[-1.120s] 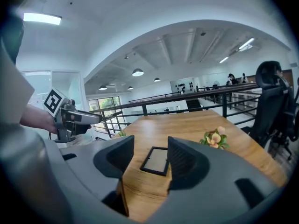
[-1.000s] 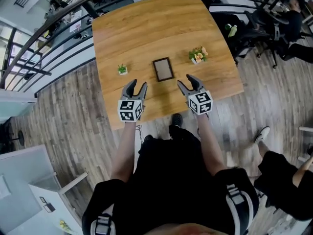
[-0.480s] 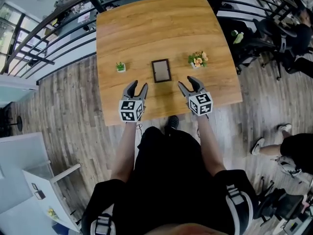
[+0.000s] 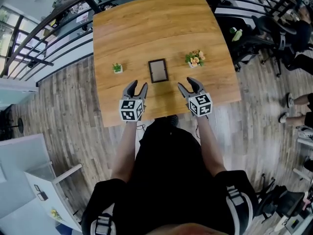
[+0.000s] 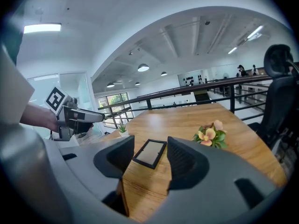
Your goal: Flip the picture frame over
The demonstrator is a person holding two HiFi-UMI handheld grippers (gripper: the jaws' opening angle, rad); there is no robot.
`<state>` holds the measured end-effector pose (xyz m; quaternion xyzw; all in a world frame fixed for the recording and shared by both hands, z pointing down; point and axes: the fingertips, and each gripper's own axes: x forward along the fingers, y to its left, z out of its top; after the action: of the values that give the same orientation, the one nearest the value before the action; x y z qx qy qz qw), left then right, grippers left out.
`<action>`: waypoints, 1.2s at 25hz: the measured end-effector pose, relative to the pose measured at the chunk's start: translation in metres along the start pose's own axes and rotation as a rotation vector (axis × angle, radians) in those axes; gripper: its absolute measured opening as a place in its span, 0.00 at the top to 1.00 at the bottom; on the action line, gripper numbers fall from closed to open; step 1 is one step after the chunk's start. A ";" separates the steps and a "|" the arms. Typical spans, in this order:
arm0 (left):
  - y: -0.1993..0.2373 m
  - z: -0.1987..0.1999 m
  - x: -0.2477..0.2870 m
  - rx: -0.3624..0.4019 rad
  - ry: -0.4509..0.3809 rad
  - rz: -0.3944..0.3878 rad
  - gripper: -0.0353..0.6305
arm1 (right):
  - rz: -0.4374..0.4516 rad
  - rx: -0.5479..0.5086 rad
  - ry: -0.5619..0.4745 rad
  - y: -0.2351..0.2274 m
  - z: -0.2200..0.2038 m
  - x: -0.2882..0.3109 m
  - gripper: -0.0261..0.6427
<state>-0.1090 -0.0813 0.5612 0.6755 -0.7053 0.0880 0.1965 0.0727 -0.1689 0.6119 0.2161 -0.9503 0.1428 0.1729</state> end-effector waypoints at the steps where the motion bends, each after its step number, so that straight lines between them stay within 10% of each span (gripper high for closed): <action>1: 0.001 0.000 0.002 -0.001 0.000 0.000 0.64 | -0.002 0.000 0.001 -0.001 -0.001 0.000 0.61; 30: 0.041 -0.035 0.104 -0.073 0.144 -0.120 0.64 | -0.074 0.040 0.139 -0.031 -0.013 0.063 0.61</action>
<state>-0.1452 -0.1602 0.6400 0.7006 -0.6504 0.0986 0.2764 0.0370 -0.2140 0.6544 0.2442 -0.9242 0.1700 0.2394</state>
